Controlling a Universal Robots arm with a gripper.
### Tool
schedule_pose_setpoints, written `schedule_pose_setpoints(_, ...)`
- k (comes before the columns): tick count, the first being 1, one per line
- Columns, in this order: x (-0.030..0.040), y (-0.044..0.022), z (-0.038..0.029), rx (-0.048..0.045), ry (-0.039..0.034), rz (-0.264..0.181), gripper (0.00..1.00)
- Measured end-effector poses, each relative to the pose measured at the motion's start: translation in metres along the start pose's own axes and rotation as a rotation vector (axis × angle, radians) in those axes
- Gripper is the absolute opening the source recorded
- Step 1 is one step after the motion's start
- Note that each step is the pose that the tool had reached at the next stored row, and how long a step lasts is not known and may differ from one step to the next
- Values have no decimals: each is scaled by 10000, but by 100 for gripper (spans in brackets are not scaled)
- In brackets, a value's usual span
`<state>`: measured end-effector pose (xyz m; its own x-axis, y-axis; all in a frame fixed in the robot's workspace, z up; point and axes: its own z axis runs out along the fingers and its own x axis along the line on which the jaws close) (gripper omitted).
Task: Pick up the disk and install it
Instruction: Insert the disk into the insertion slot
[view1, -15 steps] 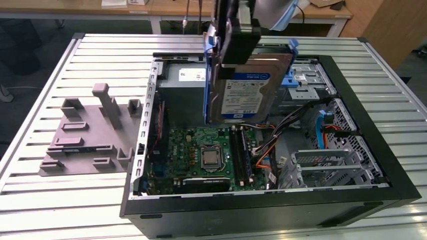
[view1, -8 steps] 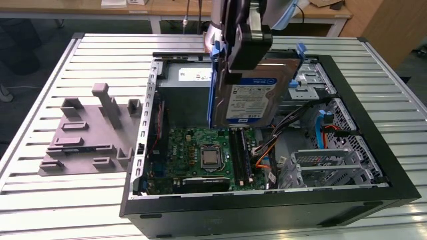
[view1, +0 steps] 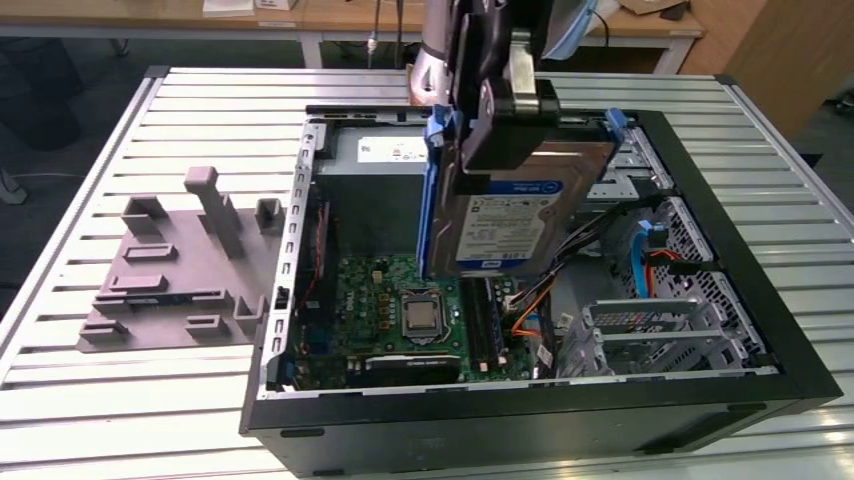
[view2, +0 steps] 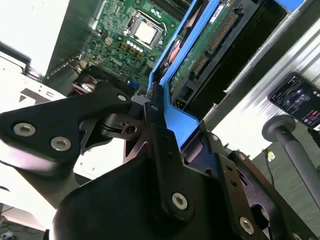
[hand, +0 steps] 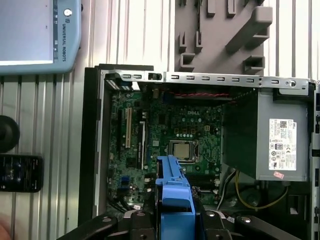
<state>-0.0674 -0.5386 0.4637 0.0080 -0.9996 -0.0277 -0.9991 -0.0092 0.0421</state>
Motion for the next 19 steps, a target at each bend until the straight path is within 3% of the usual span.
schedule_pose_setpoints(8, 78, -206, -2, -58, -1, 2, 36)
schedule_pose_setpoints(19, 337, -239, 6, -59, 0, 2, 36)
